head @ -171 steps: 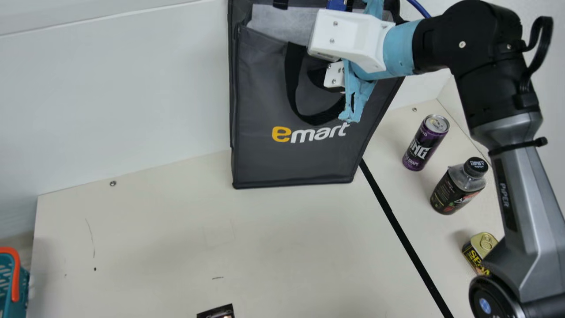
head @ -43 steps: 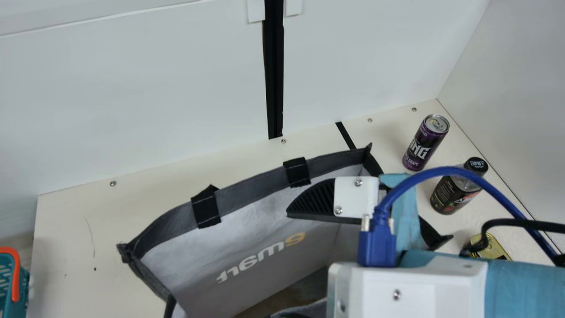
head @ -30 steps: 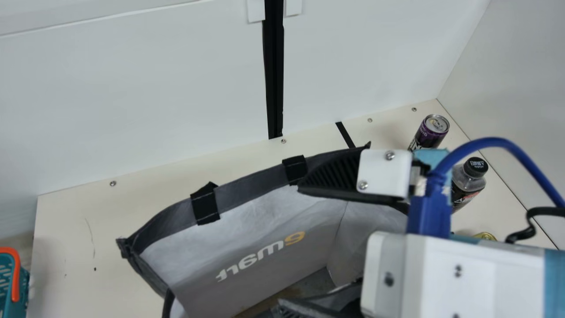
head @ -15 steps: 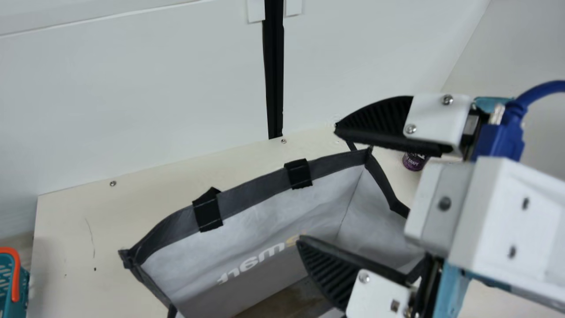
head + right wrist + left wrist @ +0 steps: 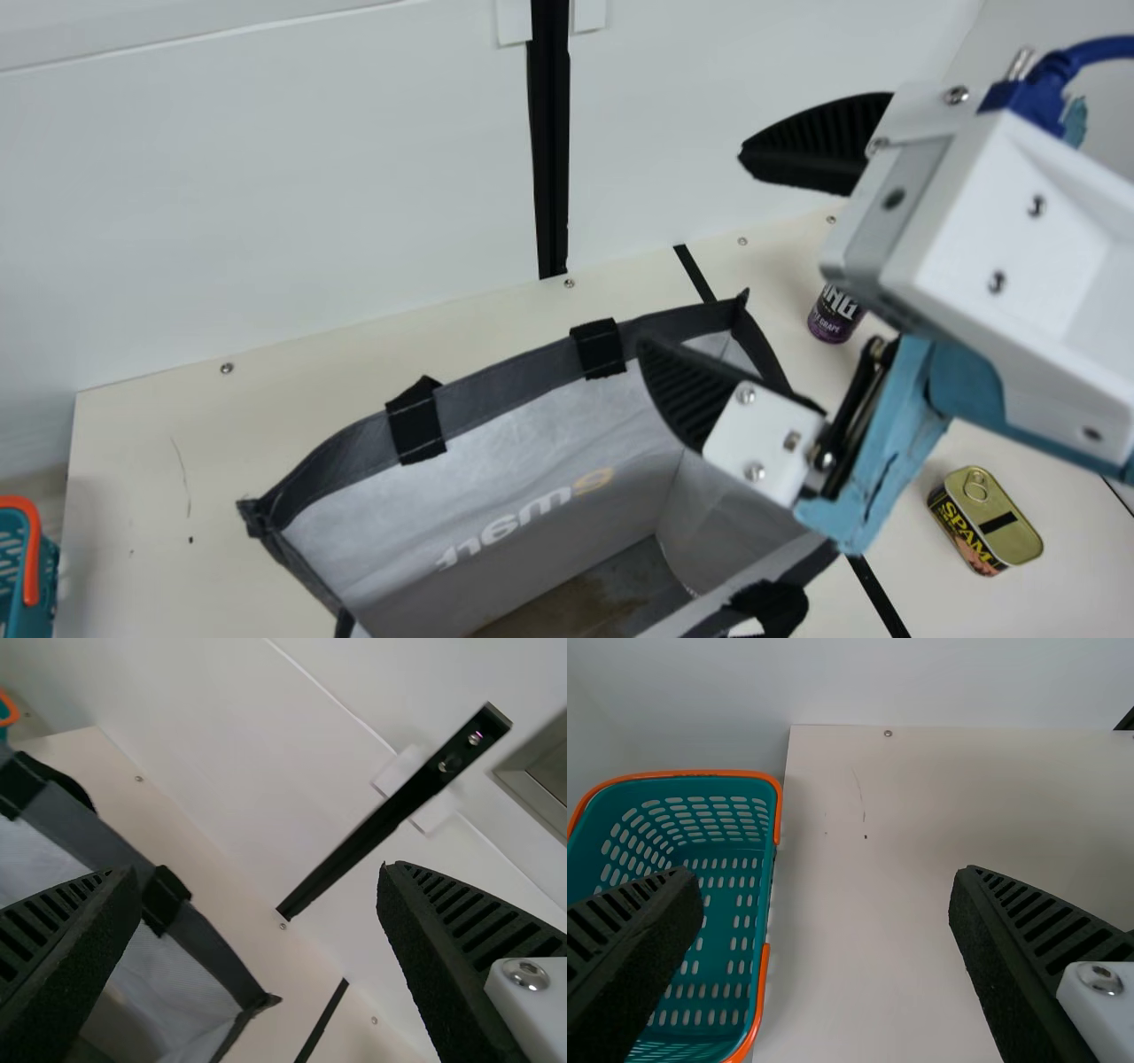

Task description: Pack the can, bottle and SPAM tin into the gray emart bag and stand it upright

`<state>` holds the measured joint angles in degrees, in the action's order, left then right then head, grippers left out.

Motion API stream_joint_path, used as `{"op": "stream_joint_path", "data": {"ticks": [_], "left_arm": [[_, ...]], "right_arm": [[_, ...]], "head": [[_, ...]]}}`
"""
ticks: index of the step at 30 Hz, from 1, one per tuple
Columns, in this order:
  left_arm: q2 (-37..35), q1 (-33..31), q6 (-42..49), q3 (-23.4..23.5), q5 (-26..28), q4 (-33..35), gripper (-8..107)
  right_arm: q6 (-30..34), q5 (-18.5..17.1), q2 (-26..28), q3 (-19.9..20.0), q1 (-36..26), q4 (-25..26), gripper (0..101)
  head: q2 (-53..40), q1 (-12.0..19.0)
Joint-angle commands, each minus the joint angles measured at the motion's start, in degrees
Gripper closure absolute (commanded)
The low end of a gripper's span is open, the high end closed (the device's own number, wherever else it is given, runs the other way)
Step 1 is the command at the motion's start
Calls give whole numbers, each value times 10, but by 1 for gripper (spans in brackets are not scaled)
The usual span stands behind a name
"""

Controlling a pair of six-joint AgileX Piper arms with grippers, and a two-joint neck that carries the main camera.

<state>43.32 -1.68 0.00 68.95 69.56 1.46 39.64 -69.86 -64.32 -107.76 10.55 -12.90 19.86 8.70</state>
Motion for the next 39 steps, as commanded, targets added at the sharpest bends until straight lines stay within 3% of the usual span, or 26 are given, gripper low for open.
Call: {"op": "stream_joint_path", "data": {"ticks": [1, 18, 39], "left_arm": [[0, 0, 0, 0, 0, 0, 9], [0, 0, 0, 0, 0, 0, 9], [0, 0, 0, 0, 0, 0, 9]], "right_arm": [[7, 0, -6, -3, -40, -11, 6], [61, 0, -52, -11, -231, -79, 6], [62, 0, -83, 44, -367, -59, 6]], "head": [[1, 13], [1, 13], [1, 13]]}}
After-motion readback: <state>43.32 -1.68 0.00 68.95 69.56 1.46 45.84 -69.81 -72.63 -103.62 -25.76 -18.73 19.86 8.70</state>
